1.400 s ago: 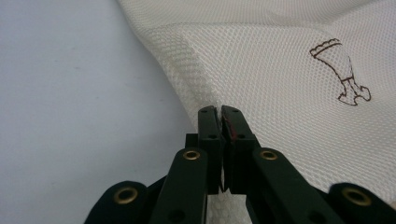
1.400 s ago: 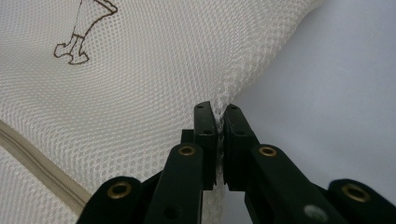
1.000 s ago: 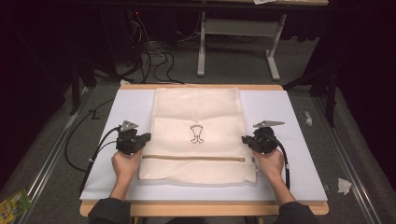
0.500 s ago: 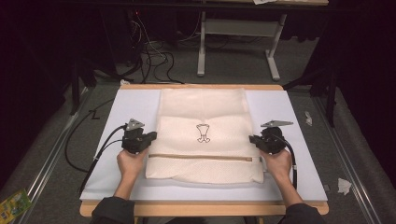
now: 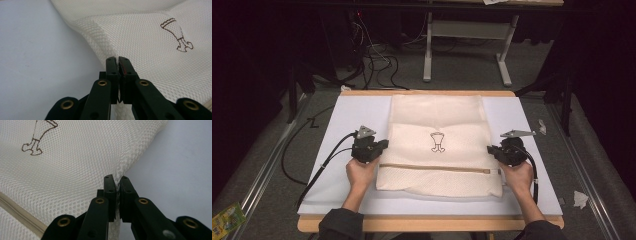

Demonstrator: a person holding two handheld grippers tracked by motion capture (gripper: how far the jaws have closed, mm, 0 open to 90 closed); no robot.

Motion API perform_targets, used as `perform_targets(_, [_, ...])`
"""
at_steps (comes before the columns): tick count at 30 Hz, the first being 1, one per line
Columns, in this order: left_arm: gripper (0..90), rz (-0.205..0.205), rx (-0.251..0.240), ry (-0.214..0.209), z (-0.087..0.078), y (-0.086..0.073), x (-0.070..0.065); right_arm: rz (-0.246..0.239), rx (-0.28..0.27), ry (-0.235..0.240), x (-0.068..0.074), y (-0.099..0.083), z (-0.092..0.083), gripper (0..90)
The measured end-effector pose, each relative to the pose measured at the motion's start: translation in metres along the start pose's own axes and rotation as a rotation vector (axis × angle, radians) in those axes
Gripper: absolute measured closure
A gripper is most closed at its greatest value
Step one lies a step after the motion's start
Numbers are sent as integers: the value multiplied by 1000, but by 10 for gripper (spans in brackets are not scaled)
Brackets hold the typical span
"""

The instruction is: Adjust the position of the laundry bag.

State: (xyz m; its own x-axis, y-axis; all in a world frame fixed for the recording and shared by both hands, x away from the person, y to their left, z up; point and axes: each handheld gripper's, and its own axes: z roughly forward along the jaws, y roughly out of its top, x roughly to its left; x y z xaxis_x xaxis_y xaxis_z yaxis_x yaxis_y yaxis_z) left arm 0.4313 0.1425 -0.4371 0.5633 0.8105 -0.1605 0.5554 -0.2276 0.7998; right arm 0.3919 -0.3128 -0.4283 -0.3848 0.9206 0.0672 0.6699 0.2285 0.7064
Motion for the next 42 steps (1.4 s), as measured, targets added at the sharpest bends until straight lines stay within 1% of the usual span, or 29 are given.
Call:
perform_targets(5, [872, -3, 3, -13, 3, -1, -4, 5, 8, -10, -5, -2, -1, 870])
perform_targets(8, [872, 14, 11, -11, 6, -1, -8, 2, 9, -18, -7, -4, -2, 870])
perform_targets(11, [870, 14, 17, -16, 8, 1, -11, 5, 18, -25, -10, -7, -2, 870])
perform_targets(13, [870, 22, 15, -11, 9, 2, -13, 6, 22, -26, -11, -7, -2, 870])
perform_targets(18, [867, 28, 9, -18, 12, 4, -18, 19, 23, -36, -17, -12, -3, 868])
perform_targets(20, [866, 33, 18, -13, 14, 2, -19, 23, 22, -41, -18, -13, -3, 867])
perform_targets(23, [863, 41, 42, 2, 17, 0, -21, 23, 27, -33, -19, -16, -1, 863])
perform_targets(24, [858, 43, 46, 6, 18, -1, -21, 21, 43, -35, -19, -18, 3, 861])
perform_targets(25, [854, 48, 59, 14, 19, -2, -21, 21, 41, -34, -19, -18, 3, 859])
perform_targets(26, [850, 48, 59, 14, 19, -2, -21, 20, 41, -33, -18, -19, 3, 857])
perform_targets(28, [843, 49, 76, 30, 23, -4, -21, 23, 42, -28, -18, -21, 6, 851])
perform_targets(30, [840, 51, 78, 33, 24, -5, -22, 26, 48, -26, -18, -23, 8, 843])
perform_targets(35, [830, 57, 94, 37, 27, -7, -22, 41, 36, -23, -18, -25, 8, 826])
perform_targets(37, [823, 68, 94, 40, 26, -8, -22, 37, 29, -29, -17, -26, 8, 804])
perform_targets(40, [797, 80, 92, 49, 26, -10, -23, 37, 34, -32, -16, -26, 10, 779])
perform_targets(42, [781, 86, 94, 55, 28, -12, -24, 41, 30, -30, -16, -26, 12, 733])
